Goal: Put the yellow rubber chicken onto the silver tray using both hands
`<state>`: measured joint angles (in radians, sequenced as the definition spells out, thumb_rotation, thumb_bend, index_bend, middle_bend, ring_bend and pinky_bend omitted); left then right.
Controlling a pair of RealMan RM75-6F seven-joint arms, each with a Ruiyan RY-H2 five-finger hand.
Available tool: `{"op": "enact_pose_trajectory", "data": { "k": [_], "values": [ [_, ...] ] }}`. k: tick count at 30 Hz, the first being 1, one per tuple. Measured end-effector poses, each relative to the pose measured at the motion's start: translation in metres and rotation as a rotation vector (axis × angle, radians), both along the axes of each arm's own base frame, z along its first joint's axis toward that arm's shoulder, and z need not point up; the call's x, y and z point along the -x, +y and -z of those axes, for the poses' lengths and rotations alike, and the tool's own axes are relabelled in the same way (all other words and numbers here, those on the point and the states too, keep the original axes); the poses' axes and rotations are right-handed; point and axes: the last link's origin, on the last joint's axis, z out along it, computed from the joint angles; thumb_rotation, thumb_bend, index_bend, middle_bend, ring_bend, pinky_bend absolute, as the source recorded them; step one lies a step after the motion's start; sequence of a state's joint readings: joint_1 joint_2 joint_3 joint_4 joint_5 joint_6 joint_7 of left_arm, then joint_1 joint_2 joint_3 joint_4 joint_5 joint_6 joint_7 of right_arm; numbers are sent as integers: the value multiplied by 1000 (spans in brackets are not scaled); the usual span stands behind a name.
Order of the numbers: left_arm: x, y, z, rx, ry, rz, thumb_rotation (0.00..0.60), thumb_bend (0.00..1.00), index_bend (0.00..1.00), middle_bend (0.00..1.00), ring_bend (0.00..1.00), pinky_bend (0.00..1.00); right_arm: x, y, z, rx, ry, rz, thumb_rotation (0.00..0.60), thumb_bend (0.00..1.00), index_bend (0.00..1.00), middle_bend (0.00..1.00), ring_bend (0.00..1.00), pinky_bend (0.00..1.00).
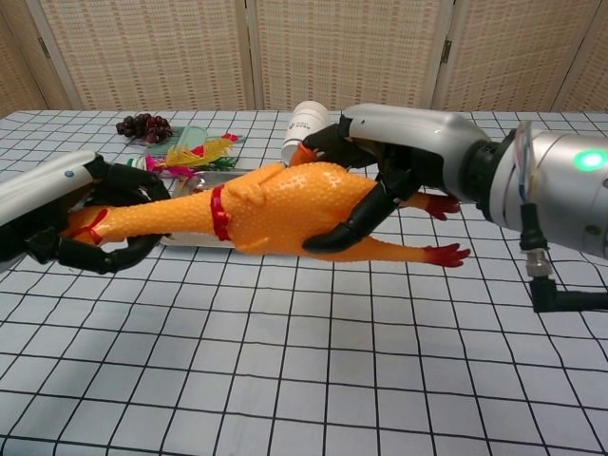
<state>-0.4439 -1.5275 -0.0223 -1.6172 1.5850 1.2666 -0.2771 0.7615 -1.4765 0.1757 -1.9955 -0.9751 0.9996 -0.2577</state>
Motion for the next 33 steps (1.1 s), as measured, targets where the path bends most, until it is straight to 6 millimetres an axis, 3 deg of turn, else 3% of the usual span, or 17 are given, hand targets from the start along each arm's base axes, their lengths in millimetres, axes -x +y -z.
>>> {"op": "enact_pose_trajectory", "data": {
  "k": [3, 4, 5, 6, 7, 9, 10, 12, 16, 24, 30, 32, 33],
  "values": [
    [0, 0, 0, 4, 0, -2, 600, 747, 867, 695, 467, 513, 2, 2, 0, -10, 10, -12, 600, 441, 987, 792, 958, 1000],
    [0, 0, 1, 4, 1, -2, 600, 747, 867, 695, 467, 513, 3, 2, 0, -13, 11, -16, 600, 435, 934, 782, 908, 996],
    [0, 0, 1, 4, 3, 0, 600, 747, 867, 695, 467, 513, 3, 4, 0, -18, 13, -24, 600, 411, 815, 729, 811, 943],
    [0, 0, 1, 4, 3, 1, 600, 747, 867, 695, 467, 513, 3, 5, 0, -20, 8, -25, 600, 370, 579, 603, 641, 809],
    [0, 0, 1, 2, 2, 2, 600, 747, 867, 695, 467, 513, 2, 6, -1, -20, -3, -24, 600, 318, 303, 417, 444, 622],
    [0, 1, 1, 0, 0, 0, 600, 747, 867, 695, 467, 513, 2, 8, -4, -17, -15, -27, 600, 245, 18, 110, 162, 314],
    [0, 1, 1, -1, -1, -1, 600, 747, 867, 695, 467, 513, 3, 8, -6, -18, -12, -30, 600, 216, 0, 31, 70, 219],
    [1, 2, 0, -2, -3, -6, 600, 746, 867, 695, 467, 513, 7, 8, -12, -25, 5, -41, 600, 178, 0, 0, 4, 124],
    [2, 3, 0, 1, -4, -11, 600, 746, 867, 695, 467, 513, 10, 9, -18, -22, 10, -60, 600, 130, 0, 0, 0, 4],
    [2, 5, 0, -3, -9, -18, 600, 747, 867, 695, 467, 513, 16, 11, -30, -25, 0, -76, 600, 107, 0, 0, 0, 0],
    [1, 5, 2, 5, -5, -14, 600, 747, 867, 695, 467, 513, 19, 9, -27, -47, -16, -53, 600, 107, 0, 0, 0, 0],
    [0, 5, 2, 6, -2, -8, 600, 747, 868, 695, 467, 513, 19, 9, -25, -56, -17, -44, 600, 107, 17, 14, 6, 60],
    [0, 5, 3, 5, 0, -7, 600, 747, 868, 695, 467, 513, 19, 9, -24, -58, -20, -39, 600, 108, 87, 74, 60, 178]
  ]
}}
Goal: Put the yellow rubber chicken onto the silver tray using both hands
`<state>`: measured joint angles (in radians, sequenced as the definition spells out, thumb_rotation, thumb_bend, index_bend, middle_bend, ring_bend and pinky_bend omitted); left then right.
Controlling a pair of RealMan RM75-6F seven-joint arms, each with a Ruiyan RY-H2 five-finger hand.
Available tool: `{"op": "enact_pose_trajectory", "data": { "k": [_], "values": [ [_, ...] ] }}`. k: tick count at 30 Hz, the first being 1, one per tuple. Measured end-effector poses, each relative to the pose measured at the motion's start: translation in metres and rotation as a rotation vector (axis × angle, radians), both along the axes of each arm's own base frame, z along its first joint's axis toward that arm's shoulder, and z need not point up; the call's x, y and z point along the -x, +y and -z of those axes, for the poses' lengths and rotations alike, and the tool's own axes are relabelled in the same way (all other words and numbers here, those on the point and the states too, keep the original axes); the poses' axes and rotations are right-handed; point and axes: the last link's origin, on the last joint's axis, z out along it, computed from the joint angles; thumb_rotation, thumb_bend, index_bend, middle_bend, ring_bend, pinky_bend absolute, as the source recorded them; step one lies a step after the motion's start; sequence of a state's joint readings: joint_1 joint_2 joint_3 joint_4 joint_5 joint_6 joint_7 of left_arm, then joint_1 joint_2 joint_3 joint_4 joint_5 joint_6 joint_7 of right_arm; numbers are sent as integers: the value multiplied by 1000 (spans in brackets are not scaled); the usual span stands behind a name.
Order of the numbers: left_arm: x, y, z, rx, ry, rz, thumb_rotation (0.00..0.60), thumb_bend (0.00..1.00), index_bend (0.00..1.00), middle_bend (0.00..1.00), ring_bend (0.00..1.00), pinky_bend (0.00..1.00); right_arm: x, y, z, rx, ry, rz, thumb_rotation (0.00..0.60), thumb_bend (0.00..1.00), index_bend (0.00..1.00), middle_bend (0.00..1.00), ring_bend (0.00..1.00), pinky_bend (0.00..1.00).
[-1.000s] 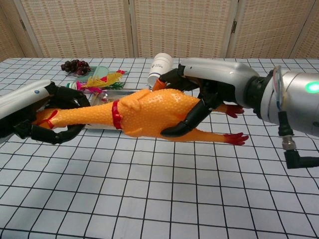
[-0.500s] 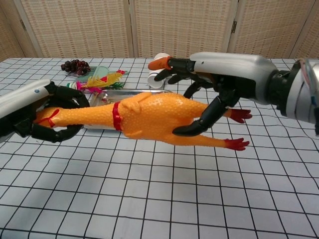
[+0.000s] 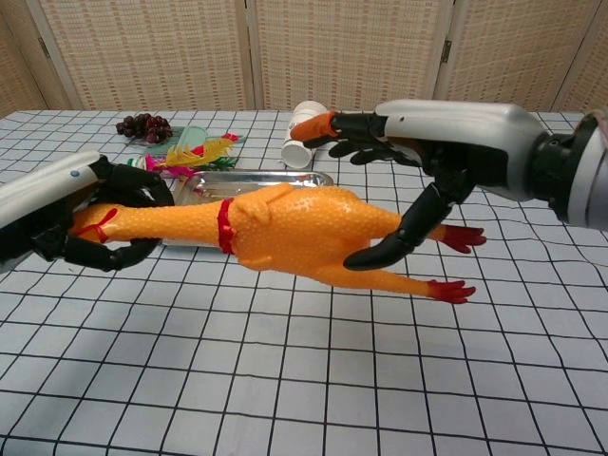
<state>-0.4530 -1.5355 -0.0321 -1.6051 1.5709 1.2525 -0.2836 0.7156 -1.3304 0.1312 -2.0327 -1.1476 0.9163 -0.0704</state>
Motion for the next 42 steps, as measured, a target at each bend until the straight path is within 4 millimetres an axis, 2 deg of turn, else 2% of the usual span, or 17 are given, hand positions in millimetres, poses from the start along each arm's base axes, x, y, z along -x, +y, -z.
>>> {"op": "enact_pose_trajectory", "data": {
  "k": [2, 4, 6, 9, 13, 18, 27, 29, 31, 32, 33, 34, 35, 36, 37, 39, 42],
  "values": [
    [0, 0, 0, -1, 0, 0, 600, 747, 867, 695, 467, 513, -1, 0, 2, -8, -11, 14, 600, 111, 283, 236, 218, 421],
    [0, 1, 0, -1, -1, -1, 600, 747, 867, 695, 467, 513, -2, 0, 3, -20, -17, 18, 600, 120, 525, 439, 471, 677],
    [0, 1, -1, -1, -3, -1, 600, 747, 867, 695, 467, 512, -3, 0, 4, -28, -17, 11, 600, 141, 678, 570, 631, 838],
    [0, 1, -1, -1, -1, -2, 600, 747, 868, 695, 467, 512, -4, 0, 5, -35, -22, 3, 600, 199, 848, 701, 760, 966],
    [0, 2, -1, -1, -2, -4, 600, 747, 868, 696, 467, 513, -6, -1, 4, -26, -36, 0, 600, 303, 987, 814, 888, 1000],
    [1, 4, -2, -2, -2, -11, 600, 747, 868, 697, 467, 512, -7, -1, 2, 3, -34, -20, 600, 348, 988, 823, 995, 1000],
    [2, 7, -3, -2, 0, -20, 600, 747, 868, 696, 467, 513, -8, 0, 4, 23, -51, -27, 600, 348, 989, 823, 999, 1000],
    [3, 8, -3, -5, 1, -21, 600, 747, 869, 696, 467, 512, -8, -1, 2, 32, -74, -12, 600, 345, 930, 816, 949, 1000],
    [3, 8, -4, -7, 2, -23, 600, 740, 871, 696, 467, 512, -7, -1, 1, 33, -87, -2, 600, 312, 660, 679, 735, 905],
    [3, 9, -5, -9, 2, -23, 600, 735, 872, 697, 467, 512, -7, 0, 0, 35, -85, -5, 600, 278, 413, 513, 555, 759],
    [3, 9, -5, -11, 3, -22, 600, 731, 874, 697, 467, 512, -5, 0, 0, 34, -74, -13, 600, 234, 161, 271, 323, 531],
    [3, 10, -5, -14, 7, -20, 600, 732, 874, 697, 467, 513, -4, 1, -1, 31, -67, -16, 600, 211, 66, 159, 207, 411],
    [3, 11, -5, -16, 12, -17, 600, 733, 874, 697, 467, 513, -3, 1, -2, 22, -49, -22, 600, 181, 2, 47, 81, 278],
    [3, 12, -5, -18, 17, -15, 600, 735, 874, 697, 466, 513, -1, 0, -3, 16, -36, -26, 600, 150, 0, 0, 10, 169],
    [2, 13, -5, -21, 21, -12, 600, 736, 874, 698, 467, 513, 0, 0, -5, 11, -25, -30, 600, 130, 0, 0, 0, 107],
    [1, 16, -6, -28, 34, -4, 600, 735, 874, 698, 467, 513, 1, -1, -10, 11, -20, -34, 600, 111, 0, 0, 0, 28],
    [4, 22, -8, -42, 61, 4, 600, 732, 874, 699, 466, 513, 1, 0, -18, 18, -37, -37, 600, 106, 0, 0, 0, 0]
  ]
}}
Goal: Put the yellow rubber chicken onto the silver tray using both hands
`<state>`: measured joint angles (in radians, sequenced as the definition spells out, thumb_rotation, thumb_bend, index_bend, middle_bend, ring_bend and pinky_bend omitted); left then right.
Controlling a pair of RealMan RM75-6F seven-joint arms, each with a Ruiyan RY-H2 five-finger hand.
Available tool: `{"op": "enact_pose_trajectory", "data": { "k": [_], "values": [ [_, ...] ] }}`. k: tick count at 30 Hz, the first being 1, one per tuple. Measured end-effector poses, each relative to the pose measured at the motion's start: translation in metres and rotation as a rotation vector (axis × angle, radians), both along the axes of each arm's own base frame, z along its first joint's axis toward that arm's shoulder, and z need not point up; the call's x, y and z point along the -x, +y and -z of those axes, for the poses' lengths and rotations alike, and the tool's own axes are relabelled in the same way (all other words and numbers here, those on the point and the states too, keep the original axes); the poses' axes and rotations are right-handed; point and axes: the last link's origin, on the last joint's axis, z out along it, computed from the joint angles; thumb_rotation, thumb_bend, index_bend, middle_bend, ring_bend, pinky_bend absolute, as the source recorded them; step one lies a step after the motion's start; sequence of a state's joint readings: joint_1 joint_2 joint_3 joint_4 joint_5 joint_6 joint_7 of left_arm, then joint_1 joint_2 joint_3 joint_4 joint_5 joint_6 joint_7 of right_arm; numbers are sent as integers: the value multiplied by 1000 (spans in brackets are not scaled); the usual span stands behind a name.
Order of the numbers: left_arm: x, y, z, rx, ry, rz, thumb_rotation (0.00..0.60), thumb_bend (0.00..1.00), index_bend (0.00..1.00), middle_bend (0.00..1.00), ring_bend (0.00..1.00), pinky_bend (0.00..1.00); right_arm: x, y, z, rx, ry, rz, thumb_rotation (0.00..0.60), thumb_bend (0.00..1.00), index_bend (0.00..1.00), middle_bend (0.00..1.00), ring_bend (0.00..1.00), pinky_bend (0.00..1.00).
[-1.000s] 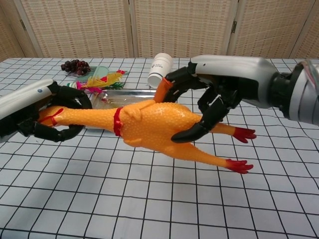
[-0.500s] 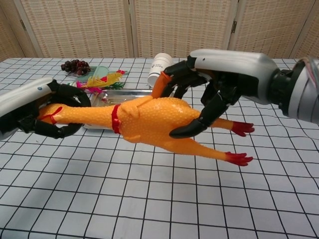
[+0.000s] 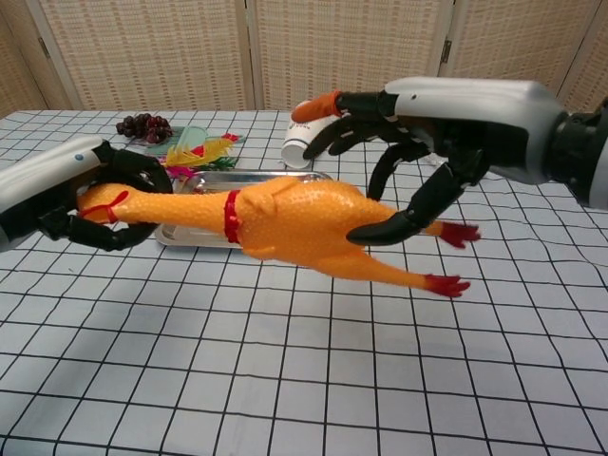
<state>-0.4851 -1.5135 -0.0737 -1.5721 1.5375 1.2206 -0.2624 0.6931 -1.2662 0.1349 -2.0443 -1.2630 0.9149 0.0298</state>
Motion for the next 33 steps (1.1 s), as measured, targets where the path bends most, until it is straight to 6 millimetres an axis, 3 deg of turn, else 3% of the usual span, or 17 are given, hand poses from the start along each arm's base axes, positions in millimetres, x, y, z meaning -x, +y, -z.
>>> {"op": "enact_pose_trajectory", "data": {
  "k": [14, 23, 33],
  "values": [
    [21, 38, -6, 20, 3, -91, 600, 730, 875, 702, 467, 511, 32, -6, -62, 120, -77, 69, 600, 101, 0, 0, 0, 0],
    [23, 90, -7, 82, -39, -225, 600, 731, 878, 705, 467, 511, 62, -18, -73, 159, -33, 128, 600, 100, 0, 0, 0, 0],
    [31, 144, -6, 52, -19, -343, 600, 720, 875, 702, 467, 511, 84, -37, -69, 169, 0, 169, 600, 100, 0, 0, 0, 0]
  ]
}}
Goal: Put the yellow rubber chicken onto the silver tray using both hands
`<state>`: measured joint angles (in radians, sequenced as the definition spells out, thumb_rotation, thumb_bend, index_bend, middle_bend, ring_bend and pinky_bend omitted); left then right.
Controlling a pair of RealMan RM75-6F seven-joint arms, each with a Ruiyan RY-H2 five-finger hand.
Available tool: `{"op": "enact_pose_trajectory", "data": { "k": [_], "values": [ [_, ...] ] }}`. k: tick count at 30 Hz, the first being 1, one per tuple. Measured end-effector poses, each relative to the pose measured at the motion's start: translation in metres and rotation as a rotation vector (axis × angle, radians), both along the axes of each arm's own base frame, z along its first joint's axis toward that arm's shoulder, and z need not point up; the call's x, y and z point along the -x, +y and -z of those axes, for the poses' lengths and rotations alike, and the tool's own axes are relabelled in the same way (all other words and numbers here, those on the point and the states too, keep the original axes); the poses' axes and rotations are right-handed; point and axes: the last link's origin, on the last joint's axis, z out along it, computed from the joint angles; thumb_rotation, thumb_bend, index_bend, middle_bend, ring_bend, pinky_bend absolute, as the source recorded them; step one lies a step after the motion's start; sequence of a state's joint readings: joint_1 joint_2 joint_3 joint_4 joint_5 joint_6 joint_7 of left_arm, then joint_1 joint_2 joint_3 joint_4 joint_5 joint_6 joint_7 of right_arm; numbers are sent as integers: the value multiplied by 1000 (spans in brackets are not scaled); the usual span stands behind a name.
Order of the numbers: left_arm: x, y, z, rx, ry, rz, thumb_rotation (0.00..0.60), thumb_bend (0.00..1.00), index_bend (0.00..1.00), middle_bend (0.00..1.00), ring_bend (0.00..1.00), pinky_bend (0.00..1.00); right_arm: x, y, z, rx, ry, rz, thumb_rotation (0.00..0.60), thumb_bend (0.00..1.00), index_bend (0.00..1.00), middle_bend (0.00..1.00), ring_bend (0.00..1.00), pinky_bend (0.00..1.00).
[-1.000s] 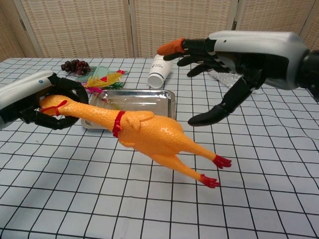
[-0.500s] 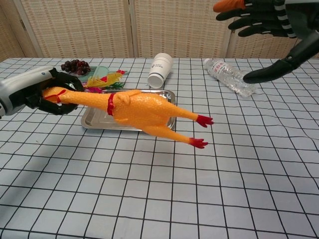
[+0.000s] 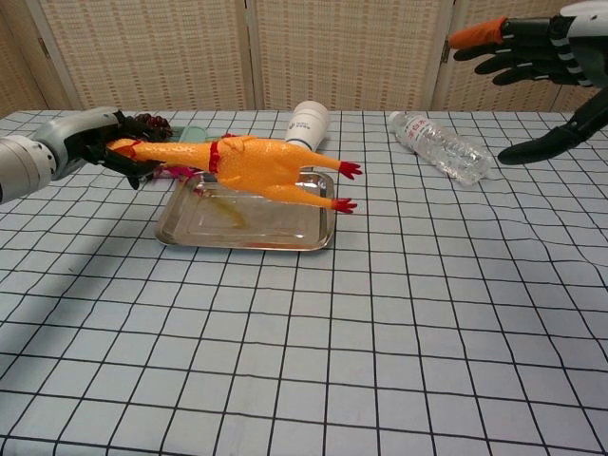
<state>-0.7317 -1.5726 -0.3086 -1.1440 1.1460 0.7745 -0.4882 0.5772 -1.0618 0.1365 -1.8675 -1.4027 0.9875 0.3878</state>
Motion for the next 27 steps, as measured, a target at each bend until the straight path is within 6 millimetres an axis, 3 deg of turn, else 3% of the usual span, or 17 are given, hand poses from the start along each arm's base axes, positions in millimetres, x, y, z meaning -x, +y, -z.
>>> {"op": "enact_pose_trajectory", "data": {
  "k": [2, 3, 9, 11, 13, 16, 20, 27],
  "values": [
    [3, 6, 3, -3, 12, -18, 600, 680, 832, 678, 466, 508, 4, -3, 2, -1, -5, 10, 600, 100, 0, 0, 0, 0],
    [5, 8, 5, -5, 20, -23, 600, 643, 765, 648, 458, 500, 4, -5, 2, 0, -9, 13, 600, 100, 0, 0, 0, 0],
    [13, 12, 21, -6, 70, -28, 600, 520, 142, 333, 303, 423, 7, -11, 5, -3, -20, 17, 600, 100, 0, 0, 0, 0],
    [14, 12, 25, 2, 85, -22, 600, 497, 23, 231, 212, 376, 9, -11, 7, -12, -19, 20, 600, 100, 0, 0, 0, 0],
    [15, 13, 27, -4, 109, -9, 600, 468, 0, 106, 106, 310, 9, -11, 7, -10, -21, 19, 600, 100, 0, 0, 0, 0],
    [15, 13, 26, -37, 149, 23, 600, 446, 0, 13, 22, 271, 10, -9, 5, -6, -22, 18, 600, 100, 0, 0, 0, 0],
    [10, 10, 25, -75, 194, 77, 600, 398, 0, 0, 0, 208, 10, -8, 1, 3, -28, 16, 600, 100, 0, 0, 0, 0],
    [3, -1, 23, 4, 262, 134, 600, 357, 0, 0, 0, 134, 8, -2, -4, 10, -42, 7, 600, 100, 0, 0, 0, 0]
  ]
}}
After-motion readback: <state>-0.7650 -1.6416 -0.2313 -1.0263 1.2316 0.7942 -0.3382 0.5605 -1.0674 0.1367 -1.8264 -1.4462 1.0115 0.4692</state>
